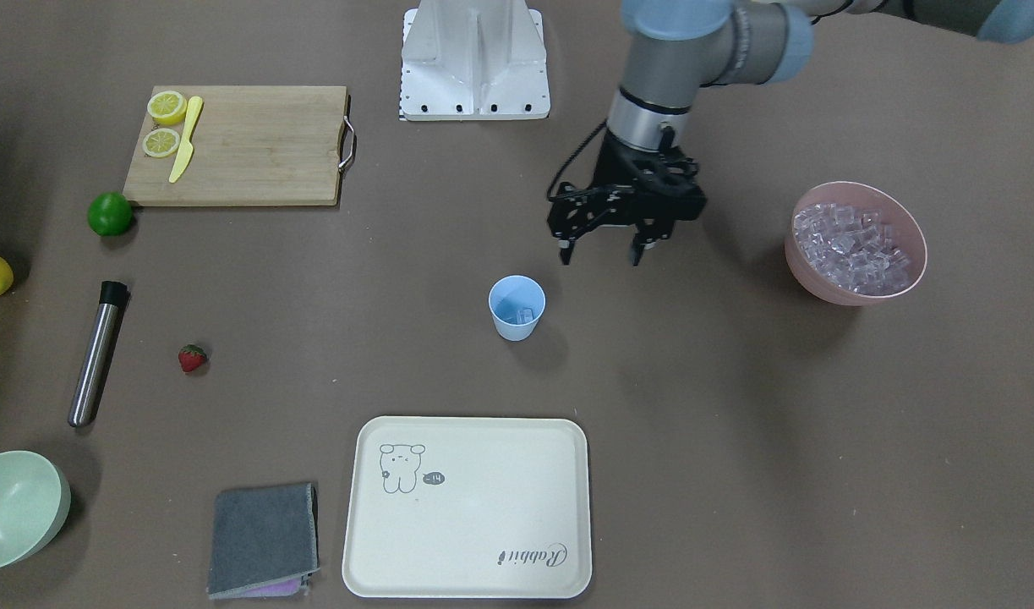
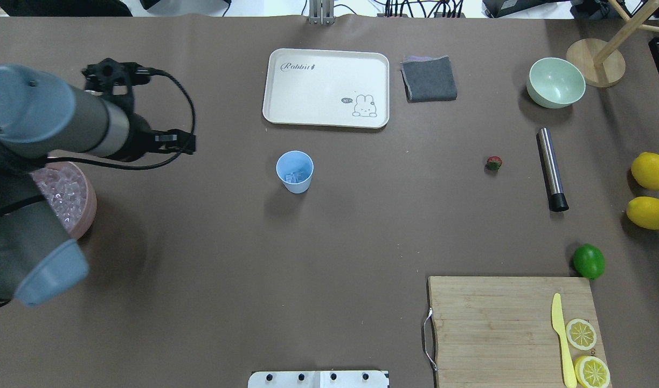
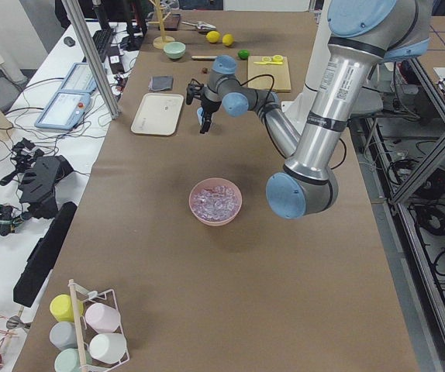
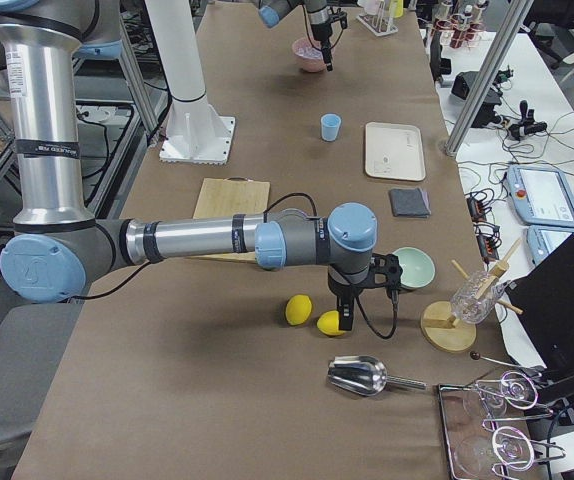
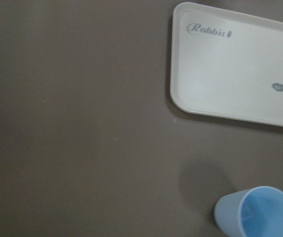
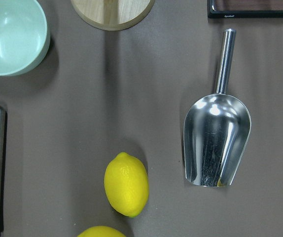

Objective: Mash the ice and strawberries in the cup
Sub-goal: 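Return the left gripper to the pink ice bowl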

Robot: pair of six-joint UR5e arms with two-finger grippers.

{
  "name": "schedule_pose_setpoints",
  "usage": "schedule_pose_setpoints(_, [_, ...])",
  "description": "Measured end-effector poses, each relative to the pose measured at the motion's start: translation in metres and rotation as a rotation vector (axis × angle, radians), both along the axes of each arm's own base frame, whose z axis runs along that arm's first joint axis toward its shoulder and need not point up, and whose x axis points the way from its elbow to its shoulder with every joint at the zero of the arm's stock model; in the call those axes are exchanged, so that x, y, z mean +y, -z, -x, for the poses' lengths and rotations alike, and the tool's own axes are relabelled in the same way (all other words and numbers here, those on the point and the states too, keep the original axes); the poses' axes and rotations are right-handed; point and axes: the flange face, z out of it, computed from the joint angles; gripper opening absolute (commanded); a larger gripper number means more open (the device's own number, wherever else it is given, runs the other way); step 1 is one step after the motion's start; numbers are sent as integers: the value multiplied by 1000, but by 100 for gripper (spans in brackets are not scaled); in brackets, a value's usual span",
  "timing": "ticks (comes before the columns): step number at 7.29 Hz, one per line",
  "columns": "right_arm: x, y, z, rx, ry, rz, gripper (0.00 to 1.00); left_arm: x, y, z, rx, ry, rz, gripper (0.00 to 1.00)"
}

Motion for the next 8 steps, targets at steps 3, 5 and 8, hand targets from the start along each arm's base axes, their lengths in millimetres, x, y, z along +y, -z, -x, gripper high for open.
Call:
schedule_pose_setpoints(3, [1, 0, 0, 0, 0, -1, 100, 44, -163, 108, -27, -55, -39, 98])
schedule_pose_setpoints(5, [1, 1, 1, 0, 1, -1, 100, 61, -228, 133, -22, -59, -51, 97])
schedule_pose_setpoints(8, [0, 1, 0, 0, 1, -3, 100, 62, -242, 130, -24, -68, -49, 97])
